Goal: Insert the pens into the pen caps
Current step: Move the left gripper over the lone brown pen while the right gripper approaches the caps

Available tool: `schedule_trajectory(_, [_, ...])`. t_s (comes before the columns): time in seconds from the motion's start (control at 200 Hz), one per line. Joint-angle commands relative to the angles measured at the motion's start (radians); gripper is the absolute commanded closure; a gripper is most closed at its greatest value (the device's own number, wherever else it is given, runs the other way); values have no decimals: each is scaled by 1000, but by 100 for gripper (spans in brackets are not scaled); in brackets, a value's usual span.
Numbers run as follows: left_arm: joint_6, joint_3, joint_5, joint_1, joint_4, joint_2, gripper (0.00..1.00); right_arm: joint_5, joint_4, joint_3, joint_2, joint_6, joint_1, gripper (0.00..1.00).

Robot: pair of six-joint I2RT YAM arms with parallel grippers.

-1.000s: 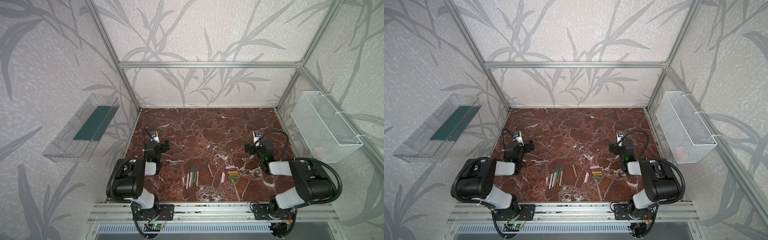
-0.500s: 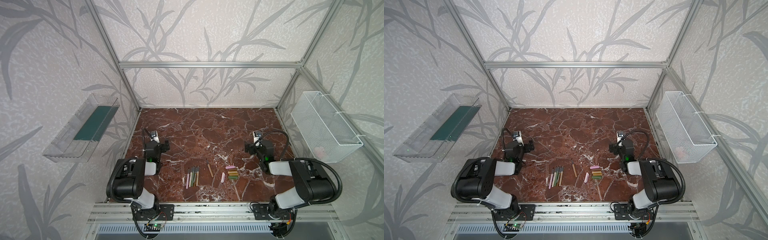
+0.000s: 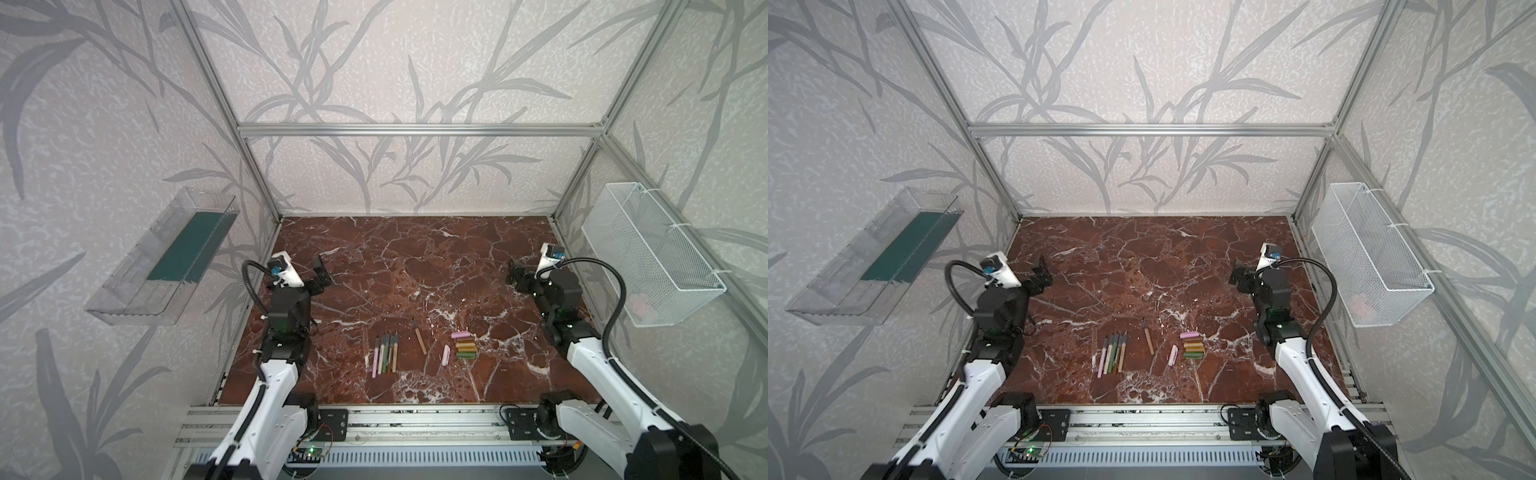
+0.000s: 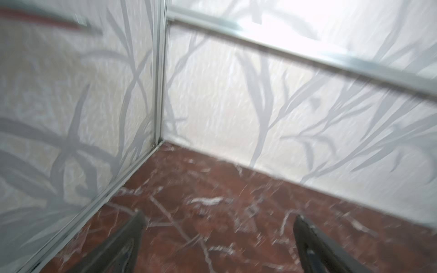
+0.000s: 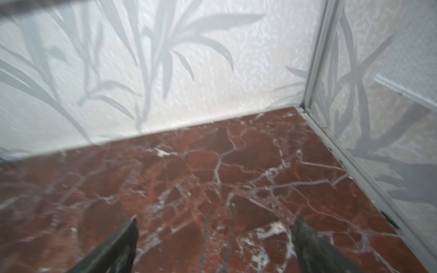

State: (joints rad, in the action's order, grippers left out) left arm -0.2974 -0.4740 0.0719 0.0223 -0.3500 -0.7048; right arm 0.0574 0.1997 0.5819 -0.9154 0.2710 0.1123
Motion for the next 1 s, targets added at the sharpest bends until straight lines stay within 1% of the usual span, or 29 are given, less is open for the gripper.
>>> schedule_trajectory(0.0, [-145,0,-257,-2,302,170,1,-239,-272,30,97,205,-3,1])
schedule_trajectory(0.02, [-170,12,-241,-2,320,205,1,-244,-294,27,120,232,-3,1])
schedule_trajectory(0.075, [-265,51,-144,-3,393,297,1,-227,-354,7,188,297,-4,1])
schedule_trajectory(0.11, [-304,82,-129,-4,402,337,1,-212,-384,-11,235,323,-5,1])
schedule_trajectory(0.16, [-313,101,-178,-6,417,362,1,-226,-396,-33,303,317,-5,1])
schedule_trajectory(0.21, [-326,82,-238,-6,474,354,1,-236,-408,-55,370,321,-5,1])
schedule_trajectory(0.29, [-346,34,-322,-5,539,299,1,-180,-475,-85,464,358,-5,1])
schedule_trajectory(0.35, [-333,-6,-343,-3,591,236,1,-211,-497,-98,493,347,-5,1])
schedule_trajectory(0.37, [-334,-17,-338,-3,618,216,2,-225,-502,-99,492,343,-5,1])
schedule_trajectory(0.44, [-357,-30,-325,-4,673,158,4,-280,-517,-100,456,332,1,1])
schedule_trajectory(0.49, [-370,-16,-347,-1,673,123,8,-319,-512,-93,400,301,22,1])
schedule_trajectory(0.525, [-374,-2,-377,2,655,98,13,-306,-536,-71,351,275,57,1])
schedule_trajectory(0.575, [-377,11,-410,13,626,70,15,-215,-590,-31,278,251,137,1])
schedule_trajectory(0.605, [-378,12,-412,25,620,55,17,-146,-614,-11,237,245,209,1])
schedule_trajectory(0.645, [-374,7,-386,49,626,36,19,-40,-627,8,180,251,310,1])
schedule_trajectory(0.655, [-373,4,-376,59,629,33,19,-10,-628,10,168,255,356,1])
schedule_trajectory(0.66, [-372,3,-371,62,631,31,19,2,-629,14,163,256,356,1])
schedule_trajectory(0.675, [-370,-2,-355,73,636,22,19,42,-629,19,142,263,414,1])
schedule_trajectory(0.68, [-370,-3,-351,78,639,20,19,53,-628,23,136,266,414,1])
schedule_trajectory(0.685, [-370,-5,-345,82,641,18,19,64,-627,23,131,268,444,1])
schedule_trajectory(0.695, [-368,-9,-335,91,644,13,19,90,-625,28,116,275,457,0])
schedule_trajectory(0.725, [-364,-18,-312,118,653,-1,20,147,-617,34,75,293,541,4])
schedule_trajectory(0.75, [-365,-24,-298,141,654,-12,22,183,-607,41,42,310,587,6])
schedule_trajectory(0.78, [-369,-29,-287,167,650,-23,26,200,-595,48,4,331,625,9])
schedule_trajectory(0.82, [-384,-29,-286,200,633,-33,30,203,-589,60,-46,357,648,14])
schedule_trajectory(0.885, [-444,-20,-272,262,594,-38,34,186,-604,81,-116,430,650,21])
schedule_trajectory(0.945, [-504,9,-218,362,519,-31,35,200,-600,84,-160,474,650,26])
schedule_trajectory(0.995, [-543,36,-140,477,457,-25,40,216,-601,83,-182,499,650,27])
